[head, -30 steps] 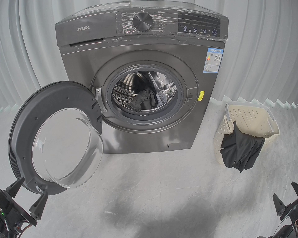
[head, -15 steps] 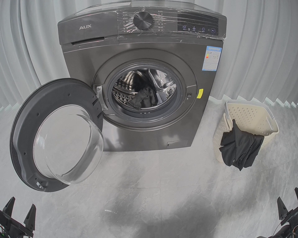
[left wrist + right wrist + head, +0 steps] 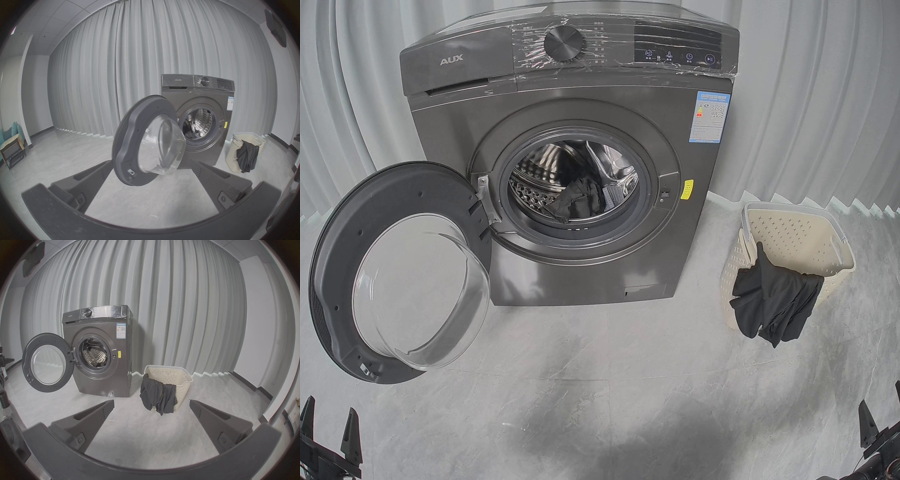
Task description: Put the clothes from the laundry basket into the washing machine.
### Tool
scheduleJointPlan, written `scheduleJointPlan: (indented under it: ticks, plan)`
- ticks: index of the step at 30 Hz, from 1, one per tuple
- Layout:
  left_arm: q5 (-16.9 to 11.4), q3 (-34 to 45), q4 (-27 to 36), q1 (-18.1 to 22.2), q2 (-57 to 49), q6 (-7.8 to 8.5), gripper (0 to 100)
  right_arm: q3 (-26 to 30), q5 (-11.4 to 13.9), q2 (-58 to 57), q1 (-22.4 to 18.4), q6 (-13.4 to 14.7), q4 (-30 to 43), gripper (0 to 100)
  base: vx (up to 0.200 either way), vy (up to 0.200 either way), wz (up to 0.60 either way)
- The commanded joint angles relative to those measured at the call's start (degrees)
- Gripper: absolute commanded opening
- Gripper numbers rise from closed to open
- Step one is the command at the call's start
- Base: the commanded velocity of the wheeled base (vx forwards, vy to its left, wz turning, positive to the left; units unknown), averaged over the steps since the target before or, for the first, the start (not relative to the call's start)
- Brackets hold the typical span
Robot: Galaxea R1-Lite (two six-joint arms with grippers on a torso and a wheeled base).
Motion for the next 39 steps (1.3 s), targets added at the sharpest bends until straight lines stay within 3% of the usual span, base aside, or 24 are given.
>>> scheduleJointPlan:
  ticks: [1,2,3,4,6,8,10,11,12,17,20,22,23,24,28,31,33,34,35,36,37,39]
  plan:
    - [-1.9,0.8,0.6,-0.5,-2.1,-0.64,100,-0.5,1.1,-2.6,-1.9,-0.3,0.3,100,0.000,0.000,0.00]
    - [-2.9,0.8,0.6,-0.5,-2.1,-0.46,100,-0.4,1.8,-2.6,-1.9,0.2,0.3,100,0.000,0.000,0.00]
    - [-5.9,0.9,0.8,-0.5,-2.1,-0.99,100,-0.4,5.0,-2.6,-1.9,0.4,0.3,100,0.000,0.000,0.00]
    - [-8.2,1.0,1.4,-0.5,-2.1,-1.25,100,-0.5,6.6,-2.6,-1.9,0.5,0.3,100,0.000,0.000,0.00]
    - [-10.2,1.0,3.0,-0.5,-2.1,-1.08,100,-0.5,4.5,-2.6,-1.8,0.6,0.3,100,0.000,0.000,0.00]
    - [-10.2,0.9,3.2,-0.5,-2.1,-0.99,100,-0.5,2.6,-2.6,-1.9,2.0,0.3,100,0.000,0.000,0.00]
    - [-10.2,1.0,3.2,-0.5,-2.1,-0.99,100,-0.4,3.0,-2.6,-2.0,2.4,0.4,100,0.000,0.000,0.00]
    - [-10.2,0.9,3.2,-0.5,-2.1,-1.08,100,-0.5,6.7,-2.6,-2.0,2.2,0.9,100,0.000,0.000,0.00]
    - [-10.2,0.9,3.2,-0.5,-2.1,-1.08,100,-0.6,8.2,-2.6,-2.0,2.4,1.0,100,0.000,-0.200,0.00]
    - [-10.1,0.9,3.2,-0.5,-2.1,-1.08,100,-0.7,12.0,-2.6,-1.9,3.0,0.9,100,0.000,-0.200,0.00]
    - [-10.2,0.9,3.2,-0.5,-2.1,-1.08,100,-0.6,10.7,-2.6,-1.9,3.2,0.9,100,0.000,-0.200,0.00]
    - [-10.2,0.9,3.2,-0.5,-2.1,-1.08,100,-0.6,5.2,-2.6,-1.9,2.4,1.0,100,0.000,-0.200,0.00]
    - [-10.2,0.9,3.2,-0.5,-2.1,-1.08,100,-0.7,-1.2,-2.6,-2.0,2.1,1.1,100,0.000,-0.200,0.00]
    - [-10.2,0.9,3.2,-0.5,-2.1,-1.08,100,-0.7,-1.7,-2.6,-2.0,2.2,1.2,100,0.000,-0.200,0.00]
    - [-10.2,0.9,3.2,-0.5,-2.1,-1.16,100,-0.6,-2.0,-2.6,-1.9,1.8,0.4,100,0.000,-0.200,0.00]
    - [-10.2,0.9,3.2,-0.5,-2.1,-1.16,100,-0.3,-0.6,-2.6,-1.9,0.5,-0.1,100,0.000,-0.200,0.00]
    - [-10.1,0.9,3.2,-0.5,-2.1,-1.16,100,-0.1,2.4,-2.6,-1.9,-0.1,-0.5,100,0.000,-0.200,0.00]
    - [-10.1,0.9,3.2,-0.5,-2.1,-1.16,100,0.5,7.7,-2.6,-1.9,0.9,-0.8,100,0.000,-0.200,0.00]
    - [-10.1,0.9,3.2,-0.5,-2.1,-1.16,100,0.5,7.7,-2.6,-1.9,0.9,-0.8,100,0.000,-0.200,0.00]
    - [-10.1,0.9,3.2,-0.5,-2.1,-1.16,100,0.9,8.2,-2.6,-1.9,4.1,0.2,100,0.000,-0.200,0.00]
    - [-10.1,1.0,3.2,-0.5,-2.1,-1.16,100,0.8,6.7,-2.6,-2.1,5.0,0.6,100,0.000,-0.200,0.00]
    - [-10.1,0.9,3.2,-0.5,-2.1,-1.16,100,0.6,6.1,-2.0,-2.1,4.9,0.9,100,0.000,-0.200,0.00]
